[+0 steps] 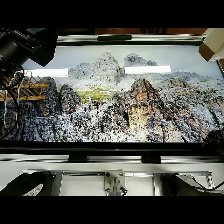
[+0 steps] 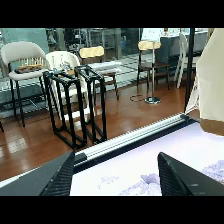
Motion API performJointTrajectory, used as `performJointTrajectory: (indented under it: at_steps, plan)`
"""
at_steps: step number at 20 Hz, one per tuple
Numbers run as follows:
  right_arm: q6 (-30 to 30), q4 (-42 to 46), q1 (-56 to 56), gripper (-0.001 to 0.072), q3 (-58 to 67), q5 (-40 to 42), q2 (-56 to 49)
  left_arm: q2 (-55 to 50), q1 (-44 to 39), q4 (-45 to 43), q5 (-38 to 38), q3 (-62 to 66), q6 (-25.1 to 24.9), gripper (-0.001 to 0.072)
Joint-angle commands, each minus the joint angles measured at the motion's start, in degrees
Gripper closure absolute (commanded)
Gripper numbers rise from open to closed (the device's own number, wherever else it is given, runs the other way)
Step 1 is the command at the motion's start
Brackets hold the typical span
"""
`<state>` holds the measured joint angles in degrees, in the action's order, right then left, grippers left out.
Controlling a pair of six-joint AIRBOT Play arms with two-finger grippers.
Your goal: Fold the shirts.
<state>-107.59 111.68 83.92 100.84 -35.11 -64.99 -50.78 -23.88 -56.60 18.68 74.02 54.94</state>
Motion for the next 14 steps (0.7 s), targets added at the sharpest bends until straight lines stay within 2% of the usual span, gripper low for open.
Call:
performJointTrajectory:
  at_steps: [1, 5, 8, 11, 14]
  plan:
    - [2.9, -4.9, -1.9, 0.0655, 0.0, 8.2, 0.2, 0.0, 0.0, 0.0, 0.0, 0.0, 0.0, 0.0108]
    - [4.0, -4.9, -7.0, 0.0655, 0.0, 10.0, -0.5, 0.0, 0.0, 0.0, 0.0, 0.0, 0.0, 0.0107]
    - [9.4, -4.7, -9.8, 0.0655, 0.0, 3.1, -1.6, 0.0, 0.0, 0.0, 0.0, 0.0, 0.0, 0.0108]
    - [10.0, -4.7, -9.9, 0.0654, 0.0, -4.1, -2.6, 0.0, 0.0, 0.0, 0.0, 0.0, 0.0, 0.0108]
    - [10.0, -4.7, -9.9, 0.0655, 0.0, -3.2, -2.7, 0.0, 0.0, 0.0, 0.0, 0.0, 0.0, 0.0108]
